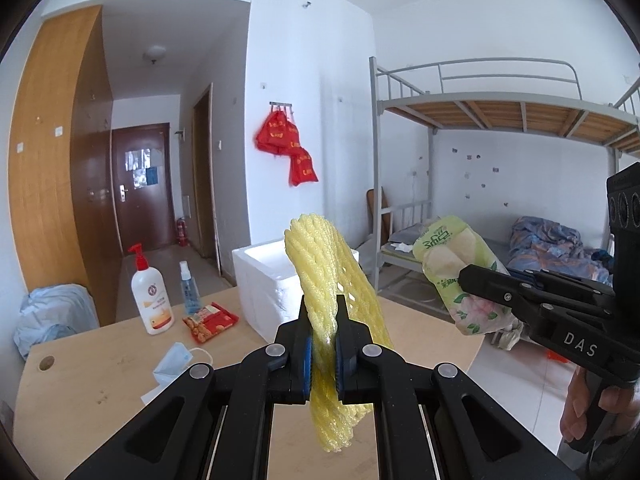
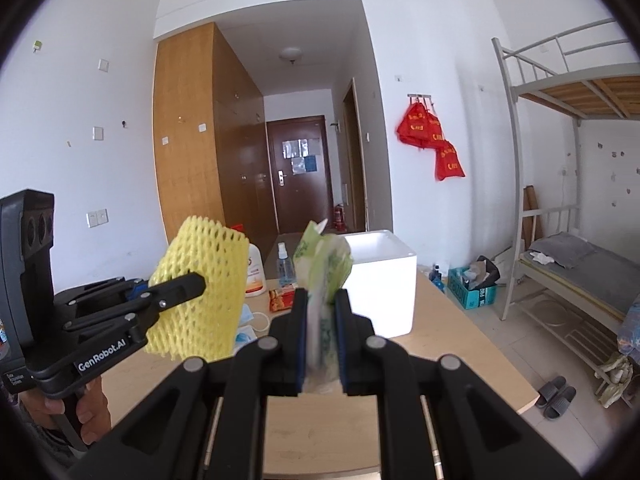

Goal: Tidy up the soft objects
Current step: 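Lift the yellow net with left gripper while right carries tissue pack toward foam box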

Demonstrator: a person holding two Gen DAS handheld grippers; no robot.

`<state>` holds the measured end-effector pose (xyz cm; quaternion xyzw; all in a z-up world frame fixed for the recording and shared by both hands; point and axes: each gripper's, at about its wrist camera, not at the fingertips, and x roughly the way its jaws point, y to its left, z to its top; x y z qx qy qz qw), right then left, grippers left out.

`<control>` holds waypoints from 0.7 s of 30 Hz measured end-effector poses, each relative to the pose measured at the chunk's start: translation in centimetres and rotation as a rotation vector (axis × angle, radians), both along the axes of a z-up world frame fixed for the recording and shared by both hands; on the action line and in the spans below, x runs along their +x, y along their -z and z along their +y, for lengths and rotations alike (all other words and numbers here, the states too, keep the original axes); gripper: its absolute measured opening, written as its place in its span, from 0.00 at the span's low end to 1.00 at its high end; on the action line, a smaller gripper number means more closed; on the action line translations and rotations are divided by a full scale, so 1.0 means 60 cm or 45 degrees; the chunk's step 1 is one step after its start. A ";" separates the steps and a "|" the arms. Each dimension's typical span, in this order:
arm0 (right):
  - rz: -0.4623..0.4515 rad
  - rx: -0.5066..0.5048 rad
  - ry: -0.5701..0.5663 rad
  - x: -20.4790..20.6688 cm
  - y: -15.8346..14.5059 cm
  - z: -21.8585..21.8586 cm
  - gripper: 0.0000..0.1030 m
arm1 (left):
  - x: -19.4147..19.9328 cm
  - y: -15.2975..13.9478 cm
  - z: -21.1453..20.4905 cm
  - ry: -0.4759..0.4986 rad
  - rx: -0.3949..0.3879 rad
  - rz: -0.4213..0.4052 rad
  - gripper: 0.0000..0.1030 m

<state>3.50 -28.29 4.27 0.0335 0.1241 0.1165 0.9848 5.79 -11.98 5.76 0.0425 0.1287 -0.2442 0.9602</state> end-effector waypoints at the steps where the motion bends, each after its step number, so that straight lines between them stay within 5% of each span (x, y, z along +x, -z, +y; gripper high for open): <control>1: 0.002 -0.001 0.000 0.003 0.000 -0.001 0.15 | 0.003 0.000 0.001 -0.006 0.000 0.002 0.08; 21: 0.053 -0.030 -0.001 0.090 0.005 -0.001 0.15 | 0.095 0.014 -0.003 -0.041 0.020 0.070 0.08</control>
